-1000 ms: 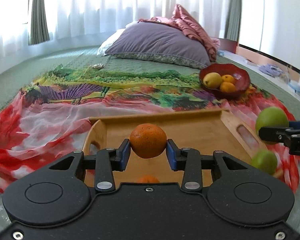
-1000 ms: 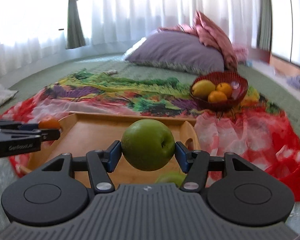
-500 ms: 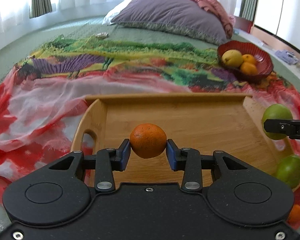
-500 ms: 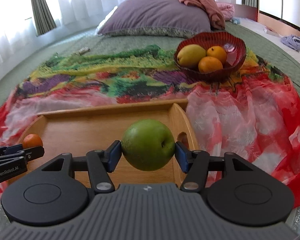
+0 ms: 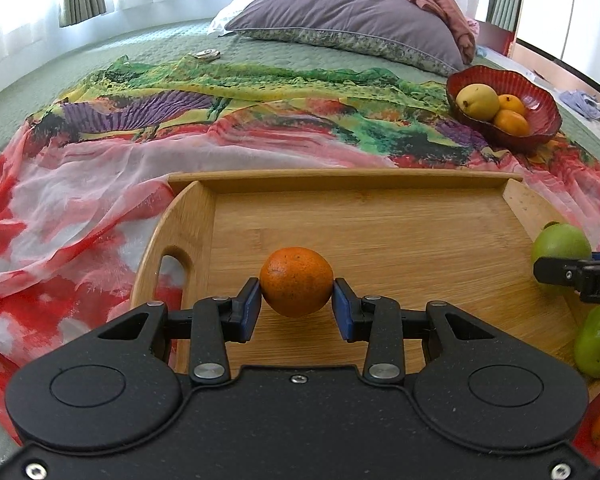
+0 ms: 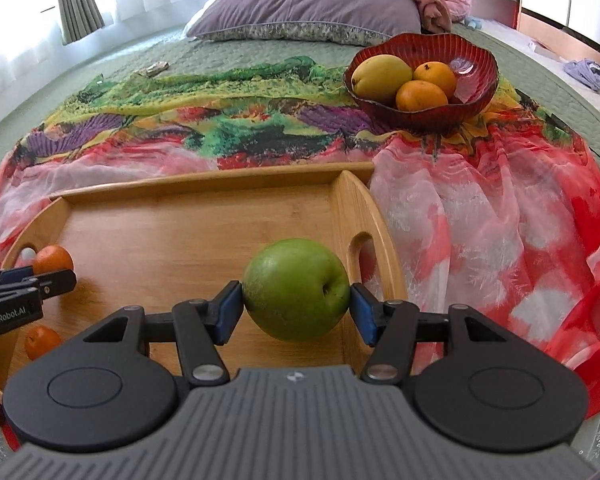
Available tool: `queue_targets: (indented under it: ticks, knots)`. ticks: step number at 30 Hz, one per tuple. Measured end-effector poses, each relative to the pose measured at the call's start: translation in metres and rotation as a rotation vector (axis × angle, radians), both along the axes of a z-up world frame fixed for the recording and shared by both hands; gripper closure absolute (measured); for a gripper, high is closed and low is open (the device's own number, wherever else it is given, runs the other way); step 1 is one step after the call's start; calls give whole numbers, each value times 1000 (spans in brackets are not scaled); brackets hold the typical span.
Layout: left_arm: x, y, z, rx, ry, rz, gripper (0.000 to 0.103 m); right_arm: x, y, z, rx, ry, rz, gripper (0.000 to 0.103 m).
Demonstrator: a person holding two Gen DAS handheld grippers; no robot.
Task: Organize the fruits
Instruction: 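Lift and carry the orange and green apple over the tray with both grippers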
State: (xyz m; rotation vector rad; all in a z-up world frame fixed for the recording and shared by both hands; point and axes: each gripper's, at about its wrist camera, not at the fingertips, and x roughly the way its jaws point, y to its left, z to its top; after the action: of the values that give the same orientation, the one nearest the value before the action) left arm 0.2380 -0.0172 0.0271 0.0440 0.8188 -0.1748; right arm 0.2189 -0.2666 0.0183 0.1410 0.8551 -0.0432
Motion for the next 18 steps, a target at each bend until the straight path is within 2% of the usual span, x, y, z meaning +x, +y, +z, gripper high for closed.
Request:
queue_targets:
  ticks: [8, 18]
  knots:
    - [0, -2, -5, 16, 3, -4, 67, -1, 3, -5, -5, 3, 12, 42]
    - [0, 1, -6, -7, 6, 7, 67, -2, 1, -6, 7, 0, 12, 42]
